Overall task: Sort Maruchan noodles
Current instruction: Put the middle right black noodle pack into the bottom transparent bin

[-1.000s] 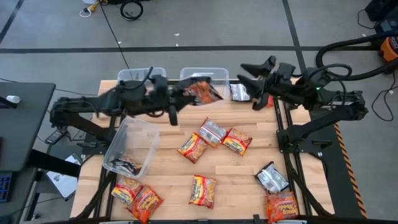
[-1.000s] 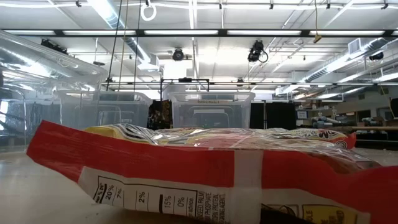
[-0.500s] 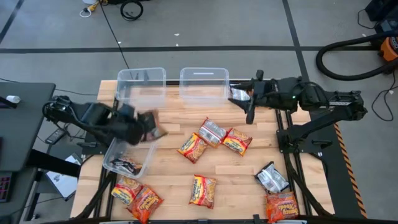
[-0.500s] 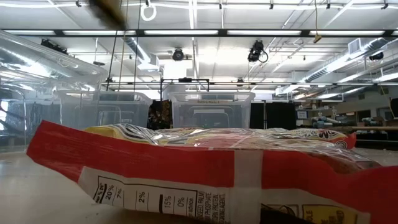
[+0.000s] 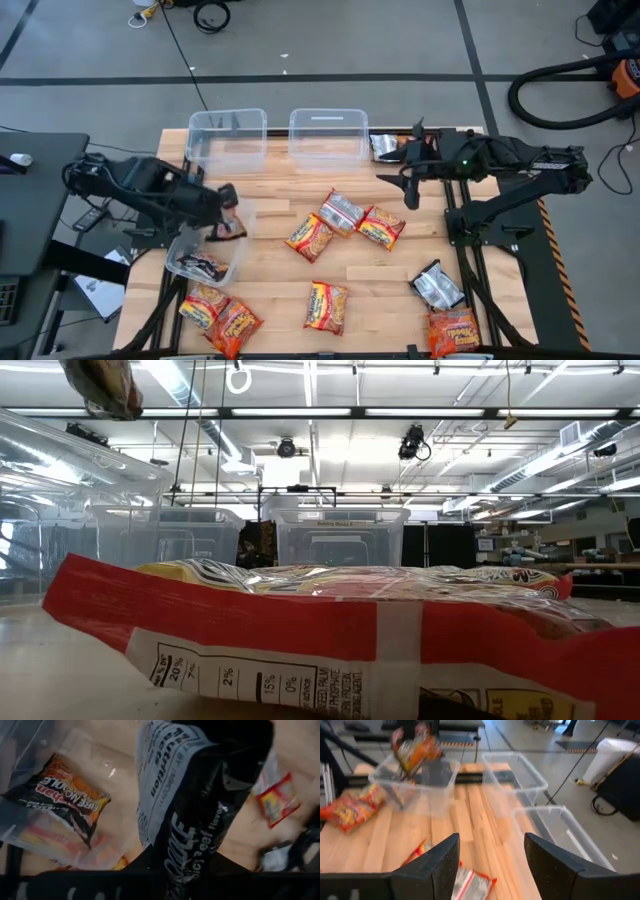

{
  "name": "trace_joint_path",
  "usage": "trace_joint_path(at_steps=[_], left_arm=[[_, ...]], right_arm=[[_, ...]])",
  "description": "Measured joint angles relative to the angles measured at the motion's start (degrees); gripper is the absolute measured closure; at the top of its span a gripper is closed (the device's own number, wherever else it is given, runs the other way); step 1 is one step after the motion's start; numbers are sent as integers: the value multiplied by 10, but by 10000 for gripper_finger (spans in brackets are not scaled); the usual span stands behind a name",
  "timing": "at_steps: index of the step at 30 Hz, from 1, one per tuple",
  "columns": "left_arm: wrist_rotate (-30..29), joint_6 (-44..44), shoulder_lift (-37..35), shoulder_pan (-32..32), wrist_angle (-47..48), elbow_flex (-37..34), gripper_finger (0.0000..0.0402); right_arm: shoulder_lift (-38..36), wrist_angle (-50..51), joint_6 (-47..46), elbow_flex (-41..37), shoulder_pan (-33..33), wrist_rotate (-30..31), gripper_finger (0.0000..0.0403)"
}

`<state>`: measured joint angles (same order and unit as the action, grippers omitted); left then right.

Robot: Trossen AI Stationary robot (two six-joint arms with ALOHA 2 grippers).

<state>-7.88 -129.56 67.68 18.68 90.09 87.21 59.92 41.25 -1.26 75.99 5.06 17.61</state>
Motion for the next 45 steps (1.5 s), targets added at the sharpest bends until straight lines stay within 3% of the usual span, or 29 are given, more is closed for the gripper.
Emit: trace_joint_path(at_steps=[4, 9, 17, 22, 28, 34, 40, 45], left_arm=[[25, -2, -40, -47, -2, -58, 353], [151, -15, -82, -102, -2, -173, 352], [313, -61, -113, -112, -26, -265, 352], [308, -72, -99, -149, -71, -318, 352], [235, -78, -86, -236, -160, -365, 352], [190, -65, -79, -305, -177, -398, 351], [185, -64, -80, -328, -213, -423, 336], [147, -56, -80, -330, -227, -428, 304]], right_arm=[[0, 13, 3, 0, 0, -16, 176], [0, 28, -14, 0, 1, -28, 176], [0, 74, -40, 0, 12, -29, 176], [0, 77, -60, 0, 17, -29, 176], [-1, 81, -77, 0, 17, -32, 176], [-1, 88, -118, 0, 17, -39, 176], [1, 94, -137, 0, 24, -39, 176], [15, 96, -135, 0, 36, -39, 176]])
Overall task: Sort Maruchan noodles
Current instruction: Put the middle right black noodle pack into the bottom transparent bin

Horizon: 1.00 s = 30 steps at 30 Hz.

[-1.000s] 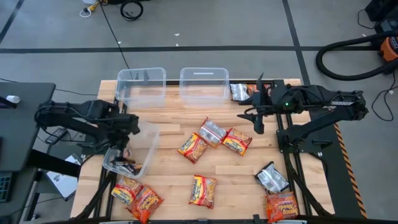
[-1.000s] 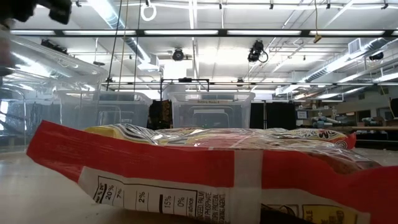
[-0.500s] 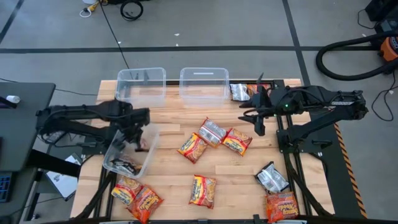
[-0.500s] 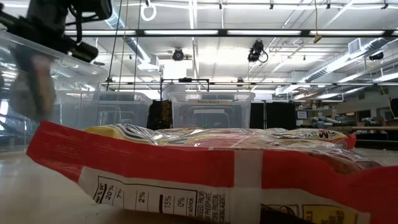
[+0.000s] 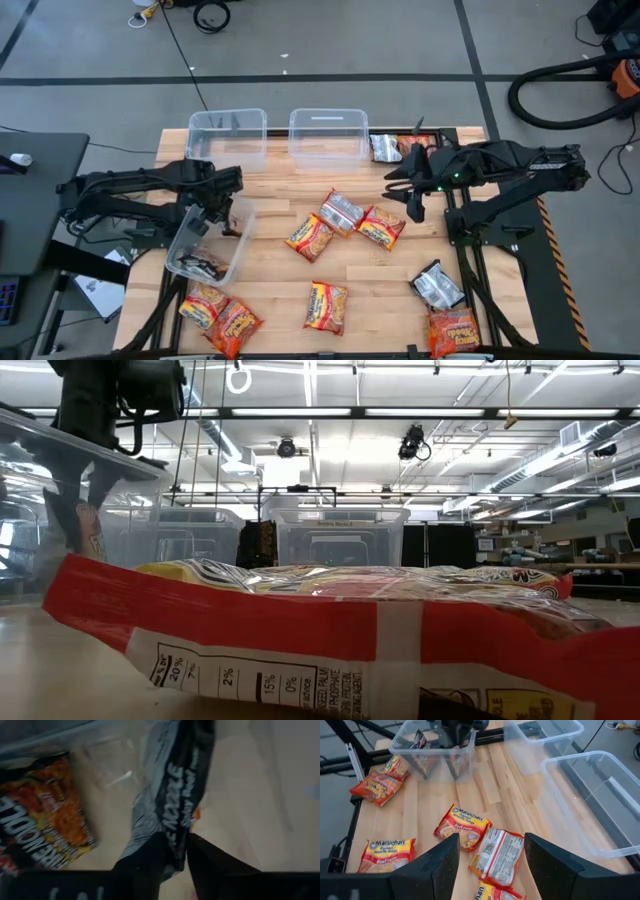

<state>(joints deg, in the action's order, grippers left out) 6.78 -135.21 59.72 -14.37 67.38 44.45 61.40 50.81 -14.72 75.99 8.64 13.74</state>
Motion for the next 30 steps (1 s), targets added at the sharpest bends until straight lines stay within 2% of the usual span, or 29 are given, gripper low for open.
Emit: trace_joint_path(at_steps=[5, 12, 19, 26, 30], left_arm=[[-47, 22, -2, -17, -8, 0, 250], [-162, 105, -2, -57, -46, 0, 195], [-227, 200, -2, -78, -111, 0, 191], [-267, 268, -2, -78, -113, 0, 191], [-309, 286, -2, -78, -125, 0, 191]], right_arm=[[20, 12, -3, 0, 16, 0, 176], [42, 33, -44, 0, 42, 1, 176], [64, 32, -47, 0, 64, 15, 176], [70, 27, -51, 0, 72, 53, 176], [70, 10, -62, 0, 72, 63, 176]])
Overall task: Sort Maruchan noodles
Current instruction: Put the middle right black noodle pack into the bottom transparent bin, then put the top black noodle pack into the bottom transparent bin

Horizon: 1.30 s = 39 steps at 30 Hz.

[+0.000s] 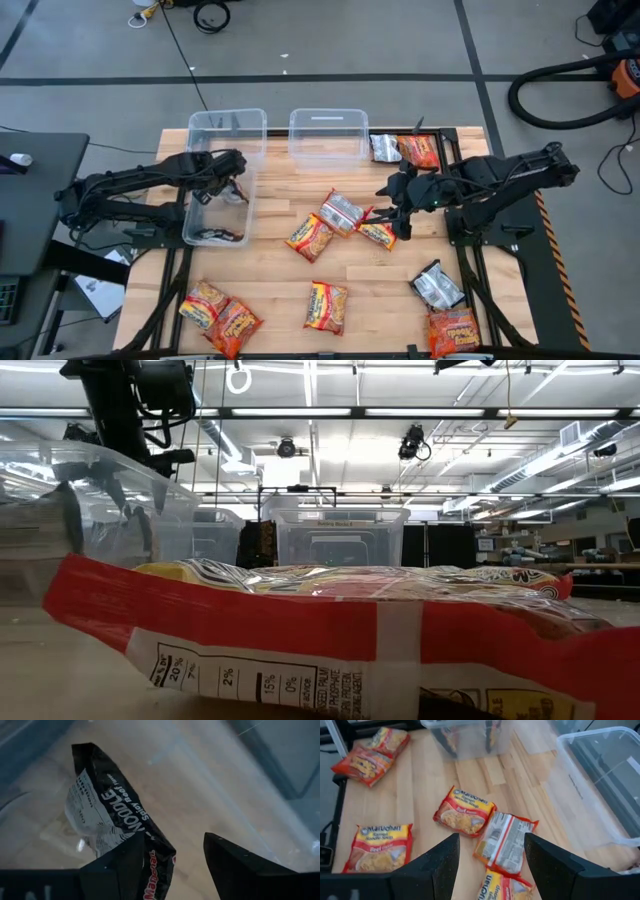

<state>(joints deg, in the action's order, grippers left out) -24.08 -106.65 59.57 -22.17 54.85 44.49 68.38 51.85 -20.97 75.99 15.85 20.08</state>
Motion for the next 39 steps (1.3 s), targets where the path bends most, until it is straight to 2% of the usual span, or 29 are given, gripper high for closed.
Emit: trace_joint_path(at_steps=[9, 17, 21, 23, 27, 32, 35, 39], left_arm=[[-37, 25, 0, 0, -25, 0, 191], [-47, 59, -1, 17, -24, 2, 191], [-60, 115, -6, 32, -23, 33, 191], [-60, 154, -8, 42, -11, 57, 191], [-68, 236, -9, 84, 0, 109, 191], [-33, 358, -9, 172, 16, 146, 191], [-15, 368, -9, 225, 57, 141, 191], [-29, 370, -7, 289, 89, 131, 191]], right_arm=[[0, -29, -45, 0, 25, 2, 176], [0, -31, -92, 0, 47, 43, 176], [0, -30, -93, 0, 47, 45, 176], [0, -22, -100, 0, 47, 68, 176], [0, 51, -206, 0, 35, 153, 176], [9, 191, -284, 0, -23, 153, 176], [26, 241, -251, 0, -55, 144, 176], [55, 227, -127, -30, -106, 141, 176]])
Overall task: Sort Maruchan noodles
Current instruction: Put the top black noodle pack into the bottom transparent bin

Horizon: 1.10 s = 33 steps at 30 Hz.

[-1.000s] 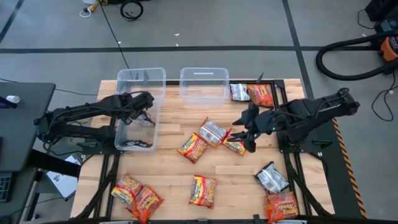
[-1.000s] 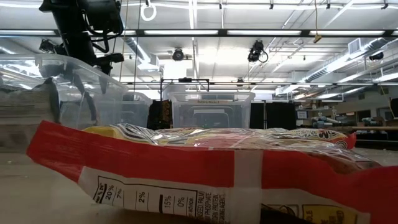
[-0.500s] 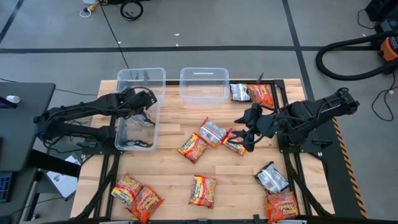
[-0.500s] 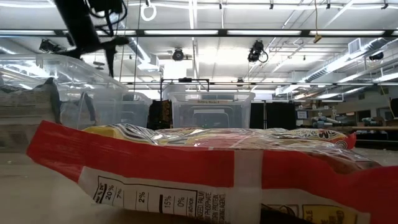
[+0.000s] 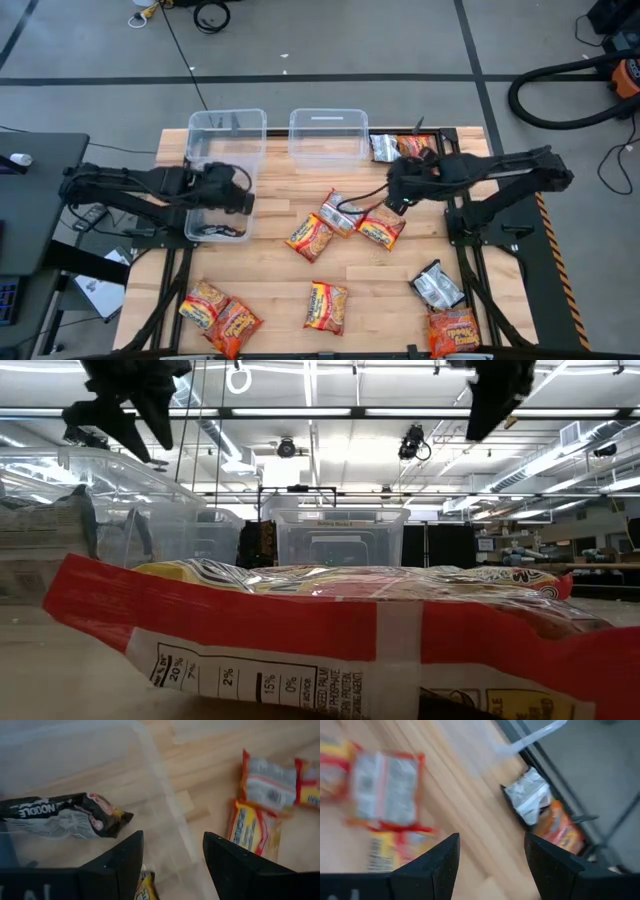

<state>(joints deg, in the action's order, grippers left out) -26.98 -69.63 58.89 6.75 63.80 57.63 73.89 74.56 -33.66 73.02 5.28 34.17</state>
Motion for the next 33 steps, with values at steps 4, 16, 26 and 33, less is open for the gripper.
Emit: trace_joint_path(at_steps=[4, 16, 26, 33], left_arm=[[-31, 10, 0, 60, -2, 3, 191], [-120, 50, -1, 174, 18, 71, 191], [-212, 43, -1, 182, 51, 92, 191], [-227, 43, -3, 182, 51, 92, 191]], right_arm=[[33, -48, 115, -64, -72, -27, 178], [40, -422, 515, -262, -246, -87, 178], [119, -587, 637, -345, -327, -69, 183], [191, -646, 634, -346, -333, -1, 245]])
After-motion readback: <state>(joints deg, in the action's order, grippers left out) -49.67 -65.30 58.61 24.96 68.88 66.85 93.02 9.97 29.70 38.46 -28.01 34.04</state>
